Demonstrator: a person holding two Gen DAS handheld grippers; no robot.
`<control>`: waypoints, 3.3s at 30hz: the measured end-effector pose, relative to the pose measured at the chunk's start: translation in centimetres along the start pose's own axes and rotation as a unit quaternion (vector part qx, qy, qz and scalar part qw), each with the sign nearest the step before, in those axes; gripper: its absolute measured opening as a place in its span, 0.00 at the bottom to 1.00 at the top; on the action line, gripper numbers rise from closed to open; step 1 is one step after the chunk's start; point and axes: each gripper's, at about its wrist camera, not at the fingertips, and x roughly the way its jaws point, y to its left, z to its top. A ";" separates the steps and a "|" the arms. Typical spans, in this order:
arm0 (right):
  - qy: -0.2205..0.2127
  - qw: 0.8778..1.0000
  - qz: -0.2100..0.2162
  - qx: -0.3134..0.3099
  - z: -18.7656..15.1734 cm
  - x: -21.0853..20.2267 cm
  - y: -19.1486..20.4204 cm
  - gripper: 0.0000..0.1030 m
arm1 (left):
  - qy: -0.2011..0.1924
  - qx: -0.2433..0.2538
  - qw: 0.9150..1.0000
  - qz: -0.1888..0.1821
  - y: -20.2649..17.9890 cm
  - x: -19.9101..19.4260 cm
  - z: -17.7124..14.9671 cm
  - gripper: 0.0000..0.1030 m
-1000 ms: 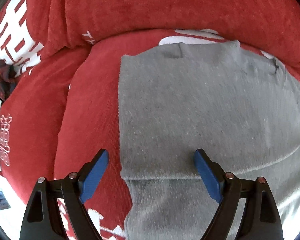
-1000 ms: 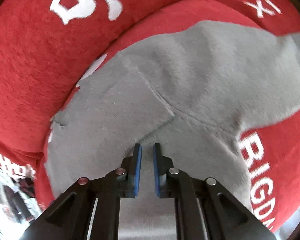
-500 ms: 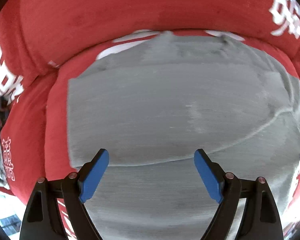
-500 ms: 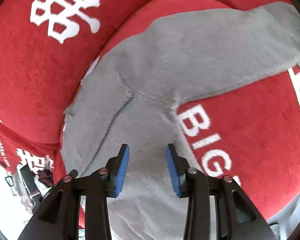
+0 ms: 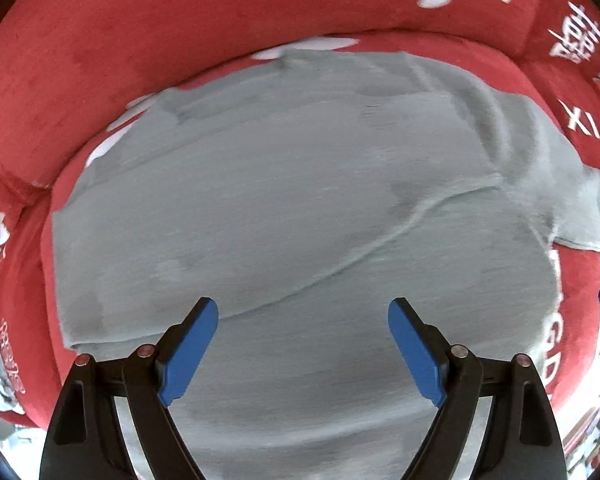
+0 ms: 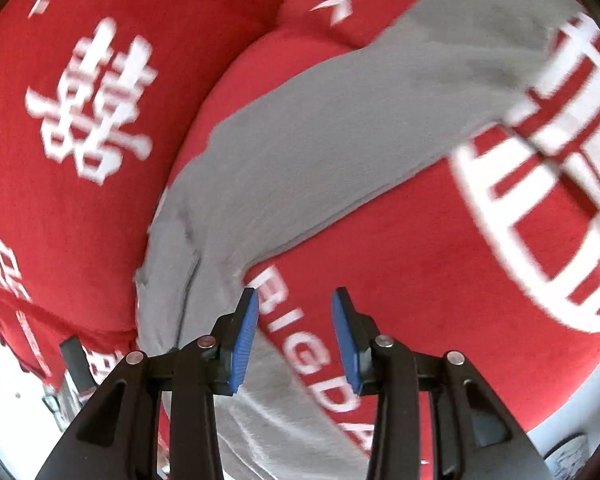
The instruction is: Fold small clothes
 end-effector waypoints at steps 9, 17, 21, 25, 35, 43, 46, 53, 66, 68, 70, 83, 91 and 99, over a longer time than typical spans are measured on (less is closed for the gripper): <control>-0.107 0.989 -0.022 0.104 5.6 -4.1 -8.6 0.40 | -0.006 0.014 1.000 -0.013 -4.8 -0.4 0.6 0.85; -0.131 0.980 0.011 0.152 9.4 -3.0 -11.7 0.40 | -0.009 0.029 0.999 -0.015 -6.4 0.1 1.2 0.85; -0.150 0.974 0.034 0.165 10.2 -3.2 -11.1 0.40 | -0.011 0.013 1.000 -0.022 -5.9 0.2 1.6 0.85; -0.138 0.972 0.073 0.174 10.9 -3.0 -10.2 0.06 | -0.013 -0.011 0.999 -0.028 -4.2 0.1 1.7 0.85; -0.092 0.973 0.210 0.006 9.9 -3.1 3.8 0.05 | -0.042 -0.072 0.996 -0.025 2.9 -1.4 0.8 0.85; 0.006 0.942 0.219 -0.255 1.3 3.4 22.5 0.05 | -0.059 -0.139 0.989 -0.004 11.5 -2.1 -1.9 0.85; 0.054 0.928 0.178 -0.324 -3.8 8.3 26.7 0.06 | -0.058 -0.171 0.984 0.007 15.0 -2.1 -3.2 0.85; 0.143 0.905 0.031 -0.400 -12.8 18.8 28.6 0.09 | -0.046 -0.220 0.974 0.013 20.5 -0.7 -6.3 0.85; 0.096 0.932 0.037 -0.348 -13.0 19.2 31.5 0.07 | -0.075 -0.270 0.959 -0.033 26.3 -1.3 -9.1 0.85; 0.112 0.902 0.018 -0.418 -15.8 20.0 33.2 0.07 | -0.079 -0.276 0.957 -0.044 26.9 -1.3 -9.1 0.85; 0.121 0.874 -0.018 -0.469 -17.9 21.0 33.6 0.11 | -0.079 -0.279 0.955 -0.059 27.2 -1.2 -9.0 0.85; 0.134 0.932 -0.043 -0.333 -12.4 14.0 22.1 0.38 | -0.038 -0.271 0.945 -0.177 23.0 2.6 -4.8 0.85; 0.054 0.997 0.002 -0.049 -4.3 9.2 10.9 0.38 | -0.029 -0.291 0.936 -0.195 22.0 3.7 -2.2 0.85; 0.044 0.998 0.024 -0.042 -3.1 9.3 10.8 0.07 | -0.031 -0.299 0.932 -0.201 23.0 3.6 -2.2 0.08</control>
